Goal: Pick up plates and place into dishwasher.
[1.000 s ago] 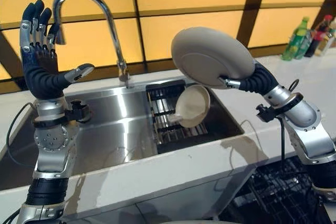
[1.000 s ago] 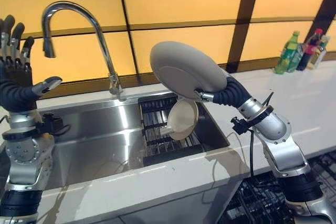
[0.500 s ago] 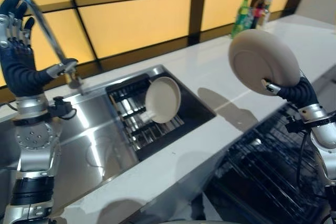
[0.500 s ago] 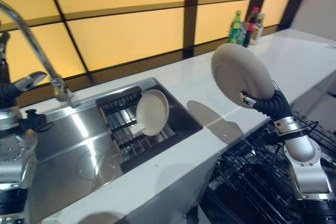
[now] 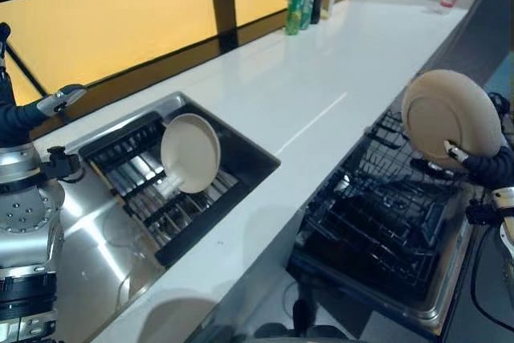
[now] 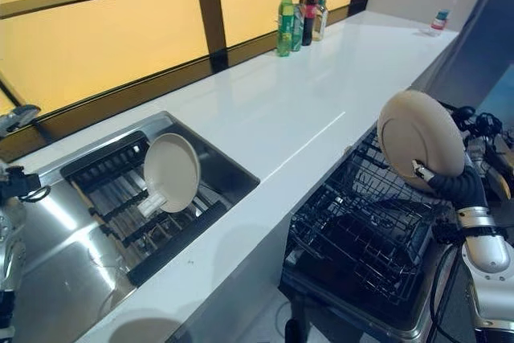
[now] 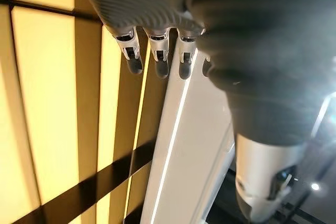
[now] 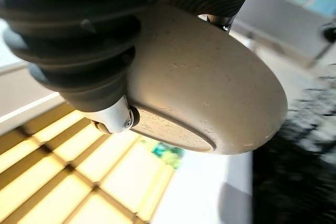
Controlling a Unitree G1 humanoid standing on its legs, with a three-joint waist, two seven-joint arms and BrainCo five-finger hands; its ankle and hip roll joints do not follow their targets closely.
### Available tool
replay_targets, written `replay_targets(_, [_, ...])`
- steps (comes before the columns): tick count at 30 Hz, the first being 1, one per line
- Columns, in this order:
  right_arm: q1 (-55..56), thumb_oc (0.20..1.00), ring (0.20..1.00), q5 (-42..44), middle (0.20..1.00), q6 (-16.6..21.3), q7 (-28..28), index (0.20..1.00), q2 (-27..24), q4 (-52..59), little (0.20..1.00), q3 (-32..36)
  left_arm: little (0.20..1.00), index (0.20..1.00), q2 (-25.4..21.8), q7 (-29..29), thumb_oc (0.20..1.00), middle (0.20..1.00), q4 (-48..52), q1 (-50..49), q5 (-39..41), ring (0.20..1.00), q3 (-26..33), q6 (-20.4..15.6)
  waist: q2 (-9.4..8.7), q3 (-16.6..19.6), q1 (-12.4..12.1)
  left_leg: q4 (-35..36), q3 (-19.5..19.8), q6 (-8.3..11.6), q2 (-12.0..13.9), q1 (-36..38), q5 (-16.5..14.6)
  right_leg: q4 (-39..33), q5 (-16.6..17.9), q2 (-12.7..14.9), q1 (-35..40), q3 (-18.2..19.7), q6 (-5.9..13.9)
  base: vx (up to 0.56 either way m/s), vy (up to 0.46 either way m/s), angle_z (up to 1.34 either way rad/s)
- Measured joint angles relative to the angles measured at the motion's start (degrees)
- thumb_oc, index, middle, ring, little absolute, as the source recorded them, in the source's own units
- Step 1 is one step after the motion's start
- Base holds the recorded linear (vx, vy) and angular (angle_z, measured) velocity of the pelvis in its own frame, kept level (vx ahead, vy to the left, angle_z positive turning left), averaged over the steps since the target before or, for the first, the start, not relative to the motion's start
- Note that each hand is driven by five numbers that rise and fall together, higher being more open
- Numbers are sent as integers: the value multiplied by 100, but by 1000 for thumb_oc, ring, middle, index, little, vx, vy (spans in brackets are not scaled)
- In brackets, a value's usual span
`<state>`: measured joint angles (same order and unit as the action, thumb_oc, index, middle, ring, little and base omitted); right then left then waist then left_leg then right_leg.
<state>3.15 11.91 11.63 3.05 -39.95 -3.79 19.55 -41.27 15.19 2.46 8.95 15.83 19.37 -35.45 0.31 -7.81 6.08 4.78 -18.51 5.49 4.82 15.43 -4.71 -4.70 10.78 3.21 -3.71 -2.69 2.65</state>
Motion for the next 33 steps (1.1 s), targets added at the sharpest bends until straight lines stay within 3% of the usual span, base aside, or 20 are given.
replay_targets(7, [-60,200,200,3,200,-176,156,200,-43,-444,200,-64,1000,1000,35,256,1000,1000,-32,9,-399,1000,-45,-20,282,-179,77,-40,45,-28,-91,-346,-77,-47,85,136,-335,63,70,-98,-71,-3])
replay_targets(13, [-406,200,200,-10,200,-351,140,200,-356,-1187,200,-757,1000,1000,76,641,1000,1000,-34,257,-692,1000,-350,-9,578,-520,20,-189,140,-113,-278,-817,-52,-49,228,364,-703,61,151,-117,-5,7])
replay_targets(17, [-707,200,200,-240,200,-425,180,200,-526,-1639,200,-1125,1000,1000,73,907,1000,1000,-32,535,-825,1000,-466,52,745,-809,-63,-260,158,-116,-277,-985,-45,-48,301,373,-833,50,111,-46,-65,2])
replay_targets(24, [-1369,200,200,-275,200,-428,457,200,-1064,-2280,200,-1631,1000,1000,-166,1128,1000,1000,-158,1202,-823,1000,-727,347,753,-1073,-77,-325,287,-110,-231,-1123,-46,-46,324,357,-880,-55,78,-31,-94,6])
replay_targets(27, [-1509,200,200,-272,200,-428,637,200,-1076,-2340,200,-1709,1000,1000,-277,1151,1000,1000,-160,1220,-822,1000,-812,384,738,-1106,-90,-325,305,-99,-200,-1139,-41,-46,313,335,-879,-95,60,7,-88,5])
replay_targets(33, [-1773,200,200,-181,200,-402,1286,200,-1324,-2486,200,-1911,1000,1000,-327,1155,1000,1000,-192,1499,-817,1000,-928,497,615,-1185,-187,-331,366,-65,-182,-1139,-32,-45,302,311,-847,-155,41,23,-98,4])
